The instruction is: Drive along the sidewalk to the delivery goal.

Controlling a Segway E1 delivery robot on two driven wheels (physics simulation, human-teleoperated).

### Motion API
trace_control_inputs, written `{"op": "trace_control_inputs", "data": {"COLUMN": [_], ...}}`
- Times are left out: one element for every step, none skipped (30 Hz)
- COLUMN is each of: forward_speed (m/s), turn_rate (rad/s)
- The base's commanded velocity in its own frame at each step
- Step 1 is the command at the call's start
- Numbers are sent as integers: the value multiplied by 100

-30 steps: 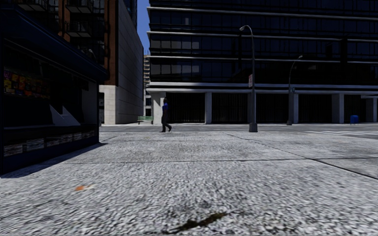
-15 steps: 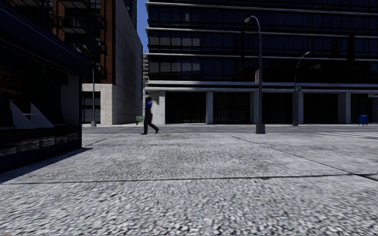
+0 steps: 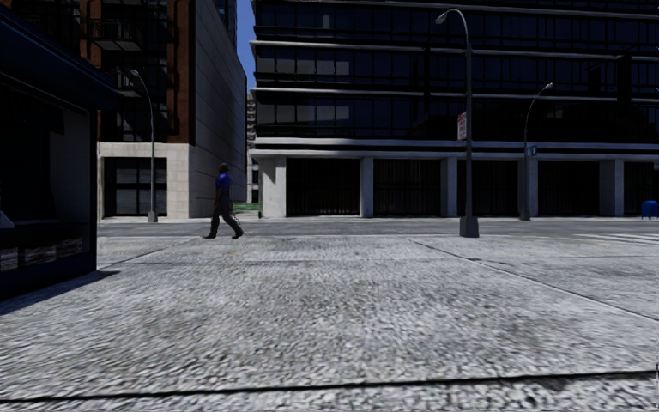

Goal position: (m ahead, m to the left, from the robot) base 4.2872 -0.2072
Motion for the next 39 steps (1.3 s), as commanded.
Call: {"op": "trace_control_inputs", "data": {"forward_speed": [200,189,189,167,150,141,133,133,124,114,109,109,107,106,106,106,106,106,106,106,106,106,106,106,106,106,106,106,106,106,106,106,106,106,106,106,106,106,106], "turn_rate": [0,0,0,0,0,0,0,0,0,0,0,0,0,0,0,0,0,0,0,0,0,0,0,0,0,0,0,0,0,0,0,0,0,0,0,0,0,0,0]}}
